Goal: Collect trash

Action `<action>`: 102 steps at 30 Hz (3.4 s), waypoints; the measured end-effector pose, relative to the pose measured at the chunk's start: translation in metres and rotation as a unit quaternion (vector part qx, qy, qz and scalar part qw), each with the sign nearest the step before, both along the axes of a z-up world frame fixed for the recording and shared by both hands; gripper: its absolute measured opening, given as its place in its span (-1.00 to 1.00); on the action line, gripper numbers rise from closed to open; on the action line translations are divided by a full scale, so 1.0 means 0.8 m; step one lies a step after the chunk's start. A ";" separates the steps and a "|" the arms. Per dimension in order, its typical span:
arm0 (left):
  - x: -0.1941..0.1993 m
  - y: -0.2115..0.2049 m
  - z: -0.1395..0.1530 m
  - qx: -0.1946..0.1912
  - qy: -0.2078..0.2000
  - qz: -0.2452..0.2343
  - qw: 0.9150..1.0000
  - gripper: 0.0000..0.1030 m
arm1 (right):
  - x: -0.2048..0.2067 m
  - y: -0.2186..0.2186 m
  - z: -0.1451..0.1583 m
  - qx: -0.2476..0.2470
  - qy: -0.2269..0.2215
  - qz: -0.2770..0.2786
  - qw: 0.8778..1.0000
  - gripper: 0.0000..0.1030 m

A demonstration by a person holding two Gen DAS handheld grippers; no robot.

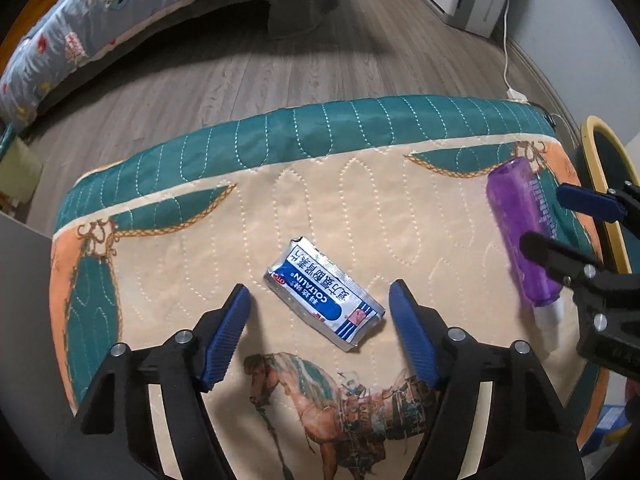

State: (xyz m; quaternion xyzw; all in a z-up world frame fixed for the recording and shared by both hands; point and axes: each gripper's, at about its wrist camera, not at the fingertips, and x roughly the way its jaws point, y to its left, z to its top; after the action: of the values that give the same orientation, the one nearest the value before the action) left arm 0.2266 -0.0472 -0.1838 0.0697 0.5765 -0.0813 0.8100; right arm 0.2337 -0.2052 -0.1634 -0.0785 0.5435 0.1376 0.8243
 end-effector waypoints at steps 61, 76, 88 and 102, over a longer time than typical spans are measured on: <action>-0.112 -0.358 0.091 -0.083 -0.134 -0.290 0.944 -0.45 | -0.102 -0.347 0.089 0.018 -0.028 -0.317 0.948 -0.37; -0.132 -0.264 0.172 -0.104 -0.180 -0.218 0.954 0.89 | -0.145 -0.321 0.152 0.020 -0.070 -0.317 0.946 0.89; -0.201 -0.227 0.240 -0.058 -0.255 -0.203 0.944 0.90 | -0.234 -0.283 0.195 0.009 -0.092 -0.323 0.942 0.89; -0.224 -0.231 0.233 -0.046 -0.262 -0.228 0.937 0.90 | -0.275 -0.260 0.213 -0.037 -0.148 -0.315 0.937 0.89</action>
State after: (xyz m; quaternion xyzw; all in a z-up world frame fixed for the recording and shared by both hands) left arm 0.0478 -0.2319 0.0027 0.1810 0.3086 -0.2688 0.8943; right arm 0.0140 -0.4130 0.0070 0.0462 0.4174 -0.1622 0.8930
